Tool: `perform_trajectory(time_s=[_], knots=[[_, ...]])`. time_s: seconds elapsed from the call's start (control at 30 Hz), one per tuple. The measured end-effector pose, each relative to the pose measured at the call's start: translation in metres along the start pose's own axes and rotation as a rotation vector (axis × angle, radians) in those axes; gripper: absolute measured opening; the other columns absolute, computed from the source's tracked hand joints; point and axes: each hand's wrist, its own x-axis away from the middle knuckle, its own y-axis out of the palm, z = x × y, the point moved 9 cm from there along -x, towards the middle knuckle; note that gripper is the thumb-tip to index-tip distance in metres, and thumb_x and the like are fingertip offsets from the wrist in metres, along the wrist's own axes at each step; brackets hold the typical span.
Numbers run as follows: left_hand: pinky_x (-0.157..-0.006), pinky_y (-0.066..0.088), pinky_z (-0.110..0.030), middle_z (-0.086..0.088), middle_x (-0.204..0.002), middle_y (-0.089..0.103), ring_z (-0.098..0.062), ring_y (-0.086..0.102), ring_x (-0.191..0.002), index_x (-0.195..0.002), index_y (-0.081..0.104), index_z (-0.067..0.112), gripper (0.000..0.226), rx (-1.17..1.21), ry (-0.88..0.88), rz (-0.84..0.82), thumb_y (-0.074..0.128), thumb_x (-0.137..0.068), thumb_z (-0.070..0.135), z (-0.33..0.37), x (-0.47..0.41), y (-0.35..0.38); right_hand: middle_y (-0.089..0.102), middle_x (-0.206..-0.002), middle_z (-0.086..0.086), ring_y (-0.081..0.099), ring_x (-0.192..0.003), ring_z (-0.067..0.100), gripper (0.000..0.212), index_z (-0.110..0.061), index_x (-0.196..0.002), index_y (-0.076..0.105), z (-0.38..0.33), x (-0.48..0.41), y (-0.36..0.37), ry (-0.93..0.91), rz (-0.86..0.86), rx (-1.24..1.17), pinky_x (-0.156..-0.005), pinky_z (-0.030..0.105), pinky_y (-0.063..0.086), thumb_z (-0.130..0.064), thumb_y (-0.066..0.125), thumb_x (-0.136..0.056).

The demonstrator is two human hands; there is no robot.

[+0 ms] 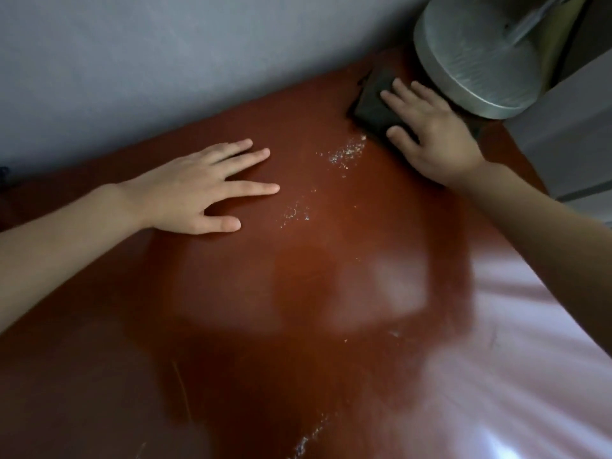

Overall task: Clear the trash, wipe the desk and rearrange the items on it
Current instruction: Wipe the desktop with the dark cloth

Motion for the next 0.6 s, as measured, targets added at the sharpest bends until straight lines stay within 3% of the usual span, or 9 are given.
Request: perform_trajectory(time_s=[0.13,0.2,0.4,0.53,0.6], knots=[[-0.112,0.010,-0.042,0.001,-0.156,0.001,-0.014,-0.011,-0.143,-0.142,0.002,0.052,0.059,0.010,0.008,-0.002,0.014,-0.088,0.069,-0.001,0.002,0.003,0.031,-0.149,0.008,0.024,-0.139,0.030,0.056,-0.016,-0.142,0.033,-0.079,0.060,0.031,-0.513,-0.234,0.057,-0.109,0.047,0.023,-0.044,0.036,-0.093],[-0.114,0.009,-0.042,0.001,-0.156,0.000,-0.016,-0.007,-0.144,-0.143,0.001,0.050,0.059,0.005,0.001,-0.006,0.014,-0.088,0.068,-0.001,0.003,0.004,0.031,-0.148,0.005,0.026,-0.138,0.027,0.053,-0.016,-0.141,0.033,-0.079,0.070,0.030,-0.591,-0.256,0.062,-0.109,0.045,0.024,-0.041,0.034,-0.095],[-0.114,0.012,-0.042,-0.001,-0.156,0.001,-0.017,0.001,-0.144,-0.145,0.002,0.045,0.066,0.018,-0.072,0.026,0.019,-0.086,0.071,-0.008,0.038,-0.003,0.030,-0.150,0.014,0.022,-0.140,0.032,0.055,-0.010,-0.142,0.034,-0.028,-0.034,0.016,-0.170,-0.111,-0.014,-0.113,0.031,0.012,-0.035,0.036,-0.093],[-0.113,0.014,-0.043,0.001,-0.156,-0.007,-0.015,-0.010,-0.144,-0.145,0.003,0.047,0.065,-0.035,-0.074,-0.035,0.018,-0.086,0.071,-0.015,0.068,0.005,0.026,-0.152,0.009,0.019,-0.141,0.028,0.054,-0.016,-0.144,0.030,-0.031,-0.087,0.021,-0.125,-0.125,-0.006,-0.114,0.033,0.010,-0.034,0.036,-0.094],[-0.114,0.012,-0.041,0.001,-0.157,-0.008,-0.017,-0.009,-0.144,-0.146,0.004,0.046,0.065,-0.044,-0.065,-0.049,0.019,-0.087,0.070,-0.014,0.072,0.010,0.028,-0.152,0.010,0.021,-0.140,0.030,0.054,-0.016,-0.144,0.030,-0.051,-0.094,0.029,-0.198,-0.155,0.014,-0.114,0.035,0.011,-0.036,0.035,-0.094]])
